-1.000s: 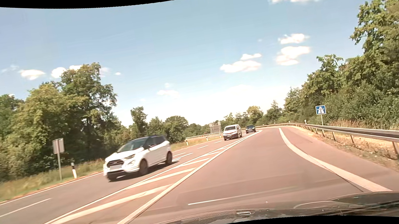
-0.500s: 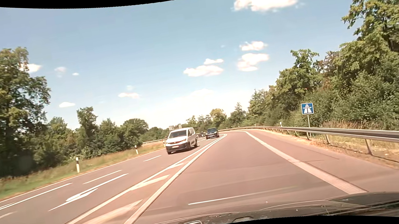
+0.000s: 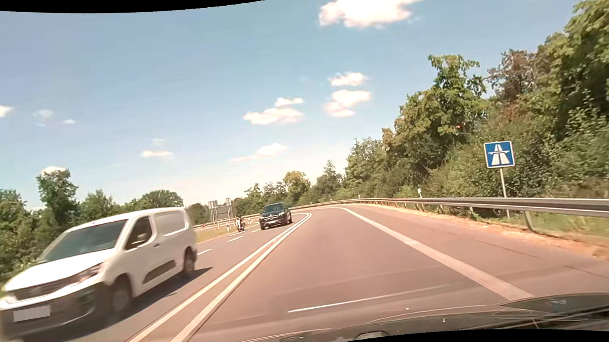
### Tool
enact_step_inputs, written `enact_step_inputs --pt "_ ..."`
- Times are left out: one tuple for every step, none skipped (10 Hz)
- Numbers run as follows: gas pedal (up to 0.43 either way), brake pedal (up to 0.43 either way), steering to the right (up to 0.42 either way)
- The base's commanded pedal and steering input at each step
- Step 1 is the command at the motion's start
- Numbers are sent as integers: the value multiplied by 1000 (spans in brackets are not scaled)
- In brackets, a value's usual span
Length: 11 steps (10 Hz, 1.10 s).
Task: Follow the waypoints while adhering to traffic rules and regulations
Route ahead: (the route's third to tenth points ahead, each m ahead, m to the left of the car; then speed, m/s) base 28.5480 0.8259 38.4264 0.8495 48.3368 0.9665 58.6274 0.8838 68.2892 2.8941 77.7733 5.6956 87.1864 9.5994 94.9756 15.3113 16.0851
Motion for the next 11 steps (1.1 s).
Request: enact_step_inputs --pt "480 0 28" --pt "488 0 22" --pt "488 0 21" --pt "500 0 21" --pt "500 0 16" --pt "500 0 7" --pt "500 0 1" --pt "500 0 0" --pt "488 0 0" --pt "480 0 -2" --pt "480 0 -6"
